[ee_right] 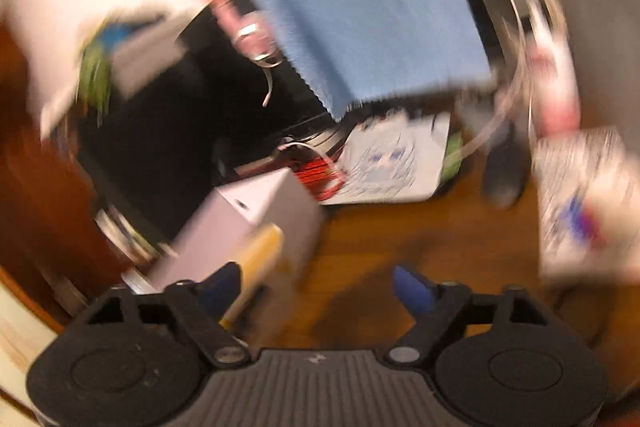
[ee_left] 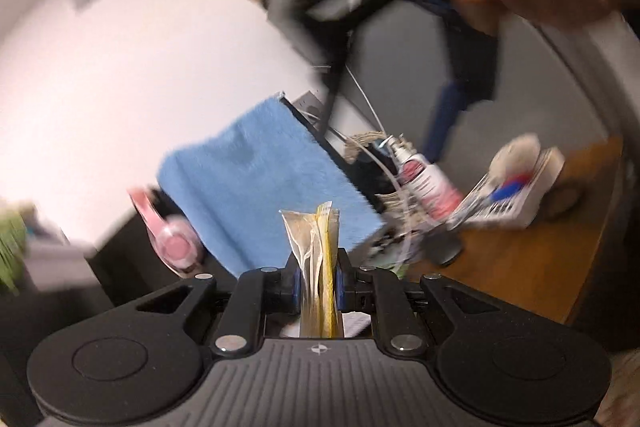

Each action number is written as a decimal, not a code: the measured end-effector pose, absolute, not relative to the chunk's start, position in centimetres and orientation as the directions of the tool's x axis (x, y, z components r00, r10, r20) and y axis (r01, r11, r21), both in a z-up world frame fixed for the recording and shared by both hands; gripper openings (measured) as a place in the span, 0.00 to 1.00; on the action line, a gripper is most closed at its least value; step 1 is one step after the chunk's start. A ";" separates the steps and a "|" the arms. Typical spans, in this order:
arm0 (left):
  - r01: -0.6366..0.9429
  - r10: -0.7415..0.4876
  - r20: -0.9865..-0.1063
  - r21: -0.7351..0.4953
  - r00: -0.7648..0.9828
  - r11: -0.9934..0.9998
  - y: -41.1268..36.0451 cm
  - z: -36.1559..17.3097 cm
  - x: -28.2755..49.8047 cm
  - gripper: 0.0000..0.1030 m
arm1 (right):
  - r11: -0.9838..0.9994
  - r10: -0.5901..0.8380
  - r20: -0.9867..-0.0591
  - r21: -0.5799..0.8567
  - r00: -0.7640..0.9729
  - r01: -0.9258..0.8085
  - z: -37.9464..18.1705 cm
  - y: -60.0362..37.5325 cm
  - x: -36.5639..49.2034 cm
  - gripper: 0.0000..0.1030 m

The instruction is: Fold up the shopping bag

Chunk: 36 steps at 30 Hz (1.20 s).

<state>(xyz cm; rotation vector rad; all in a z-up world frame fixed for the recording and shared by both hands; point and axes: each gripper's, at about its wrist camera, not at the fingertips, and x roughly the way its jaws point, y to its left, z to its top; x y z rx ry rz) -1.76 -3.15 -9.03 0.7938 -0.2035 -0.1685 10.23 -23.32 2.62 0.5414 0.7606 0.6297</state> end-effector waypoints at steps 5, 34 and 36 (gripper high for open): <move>-0.019 -0.198 0.167 0.807 0.966 0.590 -3.8 -10.4 -1.5 0.14 | 0.540 0.798 -0.414 0.813 0.439 -0.215 0.9 -22.2 13.0 0.69; 0.212 -0.243 0.083 0.278 0.966 0.937 -0.6 -5.1 1.4 1.00 | 0.536 0.673 -0.335 0.835 0.660 -0.124 1.7 -27.9 10.8 0.09; 0.190 -0.213 0.116 0.180 0.970 0.965 0.1 -5.2 1.4 1.00 | 0.554 0.648 -0.337 0.824 0.683 -0.119 1.6 -28.8 10.3 0.09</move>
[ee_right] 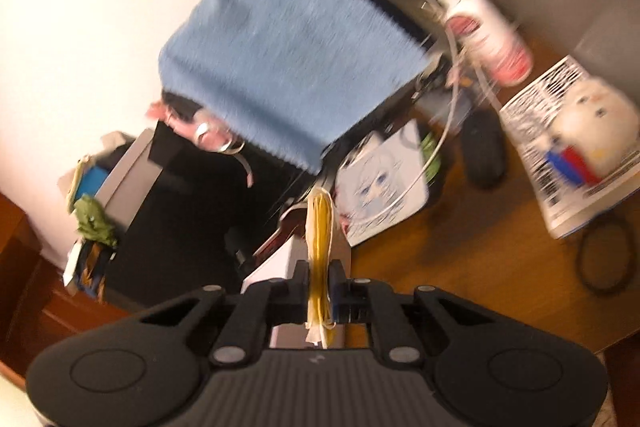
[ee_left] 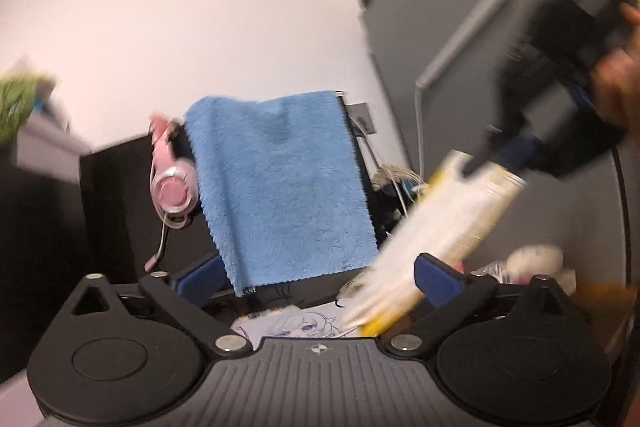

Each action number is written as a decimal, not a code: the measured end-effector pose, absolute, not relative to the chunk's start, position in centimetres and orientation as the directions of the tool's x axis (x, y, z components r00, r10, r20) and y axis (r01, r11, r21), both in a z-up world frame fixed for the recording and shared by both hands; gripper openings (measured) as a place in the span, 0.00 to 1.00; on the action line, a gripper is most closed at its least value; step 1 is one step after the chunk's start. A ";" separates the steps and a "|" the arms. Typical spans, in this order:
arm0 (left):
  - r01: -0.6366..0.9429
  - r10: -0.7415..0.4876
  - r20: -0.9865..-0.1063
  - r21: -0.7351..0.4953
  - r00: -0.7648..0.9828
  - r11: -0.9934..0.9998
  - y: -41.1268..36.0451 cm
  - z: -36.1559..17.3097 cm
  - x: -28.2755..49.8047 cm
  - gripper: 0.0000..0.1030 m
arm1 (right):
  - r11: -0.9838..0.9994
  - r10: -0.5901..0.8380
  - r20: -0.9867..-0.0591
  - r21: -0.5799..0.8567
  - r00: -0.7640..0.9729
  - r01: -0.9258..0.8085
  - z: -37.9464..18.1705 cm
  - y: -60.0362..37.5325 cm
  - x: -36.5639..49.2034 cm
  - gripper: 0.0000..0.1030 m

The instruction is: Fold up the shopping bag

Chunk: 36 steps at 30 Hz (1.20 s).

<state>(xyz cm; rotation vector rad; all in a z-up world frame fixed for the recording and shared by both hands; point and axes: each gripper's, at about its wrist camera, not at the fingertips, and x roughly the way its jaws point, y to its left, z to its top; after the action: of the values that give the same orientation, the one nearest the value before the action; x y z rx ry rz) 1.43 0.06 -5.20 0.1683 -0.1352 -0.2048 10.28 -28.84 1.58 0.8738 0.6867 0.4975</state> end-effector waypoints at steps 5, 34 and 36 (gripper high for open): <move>0.243 -0.248 0.126 0.048 0.961 0.969 1.0 -5.3 1.7 1.00 | 0.587 0.627 -0.360 0.801 0.691 -0.116 0.9 -29.4 9.5 0.09; 0.045 -0.342 0.251 0.744 0.906 0.666 -7.6 -6.6 -0.7 0.70 | 0.497 0.676 -0.252 0.849 0.692 -0.176 1.6 -26.8 8.4 0.10; 0.001 -0.329 0.276 0.765 0.903 0.644 -8.2 -6.8 -0.2 0.66 | 0.498 0.678 -0.249 0.847 0.692 -0.183 1.4 -26.0 8.3 0.10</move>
<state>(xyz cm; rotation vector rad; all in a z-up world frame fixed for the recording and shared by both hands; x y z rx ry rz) -0.23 -8.16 -6.77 0.8556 -0.4143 -0.1941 8.28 -26.03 1.43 0.9076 0.6201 0.5632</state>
